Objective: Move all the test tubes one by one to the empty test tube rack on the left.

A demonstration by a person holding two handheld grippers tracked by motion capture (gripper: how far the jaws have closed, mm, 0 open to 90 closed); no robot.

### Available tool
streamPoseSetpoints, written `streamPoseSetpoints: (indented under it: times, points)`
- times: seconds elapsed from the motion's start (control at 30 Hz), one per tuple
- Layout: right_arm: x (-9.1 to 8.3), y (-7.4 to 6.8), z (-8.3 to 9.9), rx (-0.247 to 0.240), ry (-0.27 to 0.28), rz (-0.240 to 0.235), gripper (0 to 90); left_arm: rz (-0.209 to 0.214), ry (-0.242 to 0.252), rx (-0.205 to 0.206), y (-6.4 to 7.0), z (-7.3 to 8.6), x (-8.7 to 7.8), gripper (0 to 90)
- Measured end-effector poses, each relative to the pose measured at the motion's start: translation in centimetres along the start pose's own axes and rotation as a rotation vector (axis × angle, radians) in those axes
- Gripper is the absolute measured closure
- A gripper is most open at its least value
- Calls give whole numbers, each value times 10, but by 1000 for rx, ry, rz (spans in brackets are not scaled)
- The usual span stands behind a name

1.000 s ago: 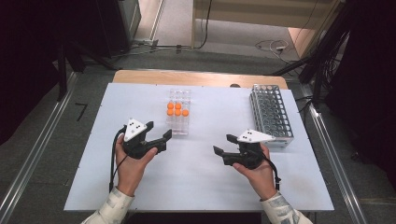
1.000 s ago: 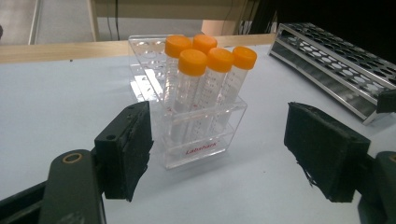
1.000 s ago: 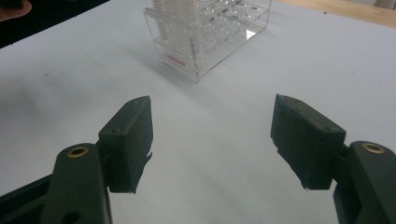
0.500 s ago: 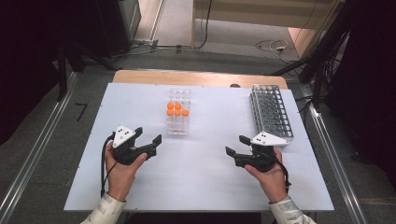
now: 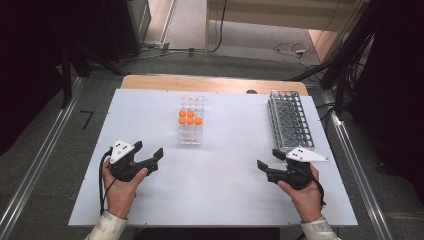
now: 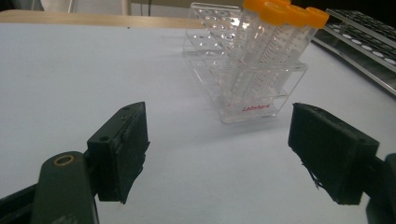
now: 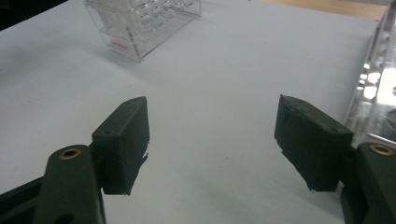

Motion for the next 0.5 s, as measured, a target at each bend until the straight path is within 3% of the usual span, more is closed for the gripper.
streamPoseSetpoints:
  times: [0.5]
  points:
    - [-28,42,29,73,24,72,240,-26,3,-8,-13,12,-10,201]
Point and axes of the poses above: each handheld gripper's, and its own axes: x roughly forward along the jaws, z roughly out of its underside, y roughly to its right, the point moved 10 cm from there along x, roughly forward along the jaws, and after that the axes turned 15 degrees about -y, right-handed, at the moved point
